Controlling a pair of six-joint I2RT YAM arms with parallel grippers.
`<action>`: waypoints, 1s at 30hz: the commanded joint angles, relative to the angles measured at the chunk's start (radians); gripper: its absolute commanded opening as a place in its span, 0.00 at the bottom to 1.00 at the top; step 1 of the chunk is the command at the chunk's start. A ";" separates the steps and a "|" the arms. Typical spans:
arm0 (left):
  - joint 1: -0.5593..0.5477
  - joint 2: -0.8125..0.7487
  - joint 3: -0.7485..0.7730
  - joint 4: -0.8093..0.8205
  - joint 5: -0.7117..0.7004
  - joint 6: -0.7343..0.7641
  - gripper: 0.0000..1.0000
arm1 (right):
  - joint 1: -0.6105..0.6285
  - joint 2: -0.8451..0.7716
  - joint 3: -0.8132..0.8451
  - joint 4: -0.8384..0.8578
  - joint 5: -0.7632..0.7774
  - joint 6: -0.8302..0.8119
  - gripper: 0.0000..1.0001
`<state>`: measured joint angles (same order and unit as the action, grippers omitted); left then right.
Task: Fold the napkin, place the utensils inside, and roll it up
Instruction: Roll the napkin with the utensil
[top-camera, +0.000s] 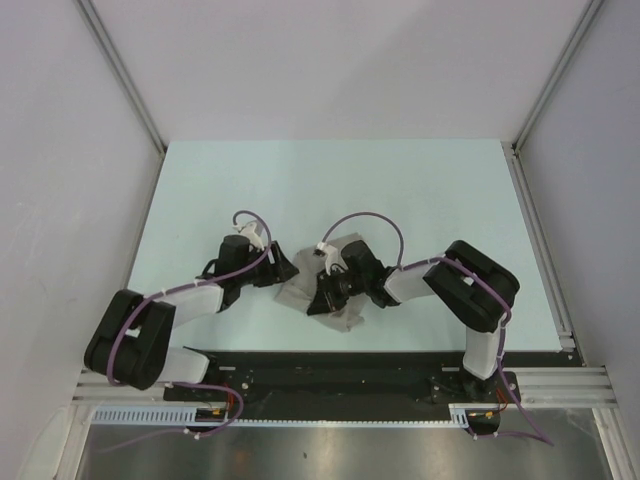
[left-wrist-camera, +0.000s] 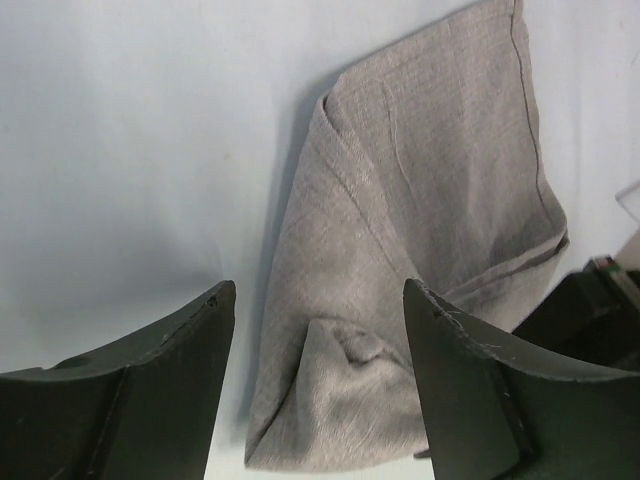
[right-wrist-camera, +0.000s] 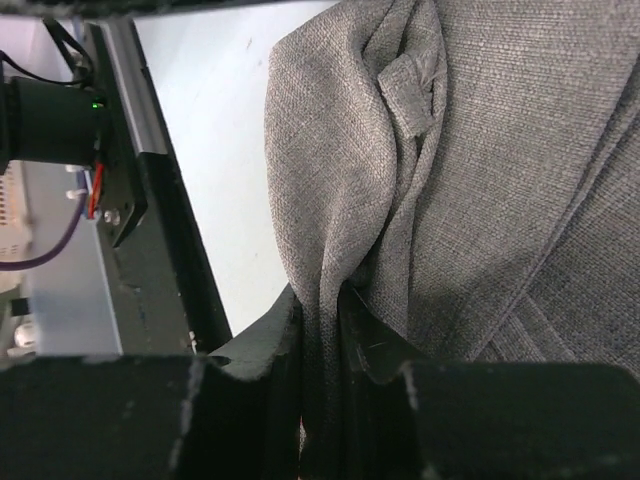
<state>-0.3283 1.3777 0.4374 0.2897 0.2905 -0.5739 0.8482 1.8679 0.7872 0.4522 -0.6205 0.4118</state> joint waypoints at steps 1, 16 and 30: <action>0.005 -0.104 -0.041 -0.049 -0.017 0.032 0.73 | -0.017 0.054 -0.042 -0.102 -0.122 0.027 0.06; 0.002 -0.025 -0.114 0.031 0.159 -0.030 0.55 | -0.086 0.122 -0.032 -0.066 -0.193 0.032 0.06; 0.002 0.018 -0.051 -0.027 0.130 -0.026 0.00 | -0.098 -0.142 0.116 -0.438 -0.059 -0.117 0.61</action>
<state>-0.3286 1.3758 0.3439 0.3099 0.4297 -0.6102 0.7471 1.8420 0.8280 0.2718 -0.7887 0.3977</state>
